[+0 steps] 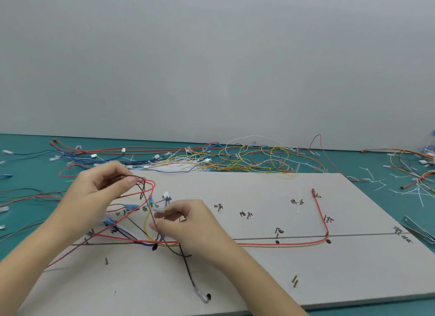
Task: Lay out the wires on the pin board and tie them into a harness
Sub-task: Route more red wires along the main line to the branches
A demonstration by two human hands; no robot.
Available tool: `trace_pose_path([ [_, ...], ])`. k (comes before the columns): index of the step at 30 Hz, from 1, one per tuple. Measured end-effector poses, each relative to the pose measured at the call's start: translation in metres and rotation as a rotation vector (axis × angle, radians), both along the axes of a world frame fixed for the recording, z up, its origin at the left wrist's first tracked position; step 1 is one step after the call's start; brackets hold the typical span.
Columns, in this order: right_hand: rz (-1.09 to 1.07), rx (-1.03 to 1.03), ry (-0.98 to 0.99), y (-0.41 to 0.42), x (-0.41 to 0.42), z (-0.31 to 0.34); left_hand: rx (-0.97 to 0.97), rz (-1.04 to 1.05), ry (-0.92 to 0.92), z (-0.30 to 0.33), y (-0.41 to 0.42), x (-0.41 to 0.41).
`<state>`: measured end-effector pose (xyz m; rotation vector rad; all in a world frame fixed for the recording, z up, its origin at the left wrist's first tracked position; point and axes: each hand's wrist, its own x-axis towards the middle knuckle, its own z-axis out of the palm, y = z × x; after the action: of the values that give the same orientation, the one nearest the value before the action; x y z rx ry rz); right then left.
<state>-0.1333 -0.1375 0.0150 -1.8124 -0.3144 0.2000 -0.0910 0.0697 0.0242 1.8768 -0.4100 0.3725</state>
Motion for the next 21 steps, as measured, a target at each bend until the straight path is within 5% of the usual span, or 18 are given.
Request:
trace_pose_path([
  [7, 0.126, 0.261, 0.261, 0.0, -0.007, 0.016, 0.0, 0.006, -0.026, -0.003, -0.008, -0.002],
  [21, 0.0, 0.185, 0.088, -0.019, -0.003, 0.016, -0.145, 0.413, -0.062, 0.003, 0.025, 0.012],
])
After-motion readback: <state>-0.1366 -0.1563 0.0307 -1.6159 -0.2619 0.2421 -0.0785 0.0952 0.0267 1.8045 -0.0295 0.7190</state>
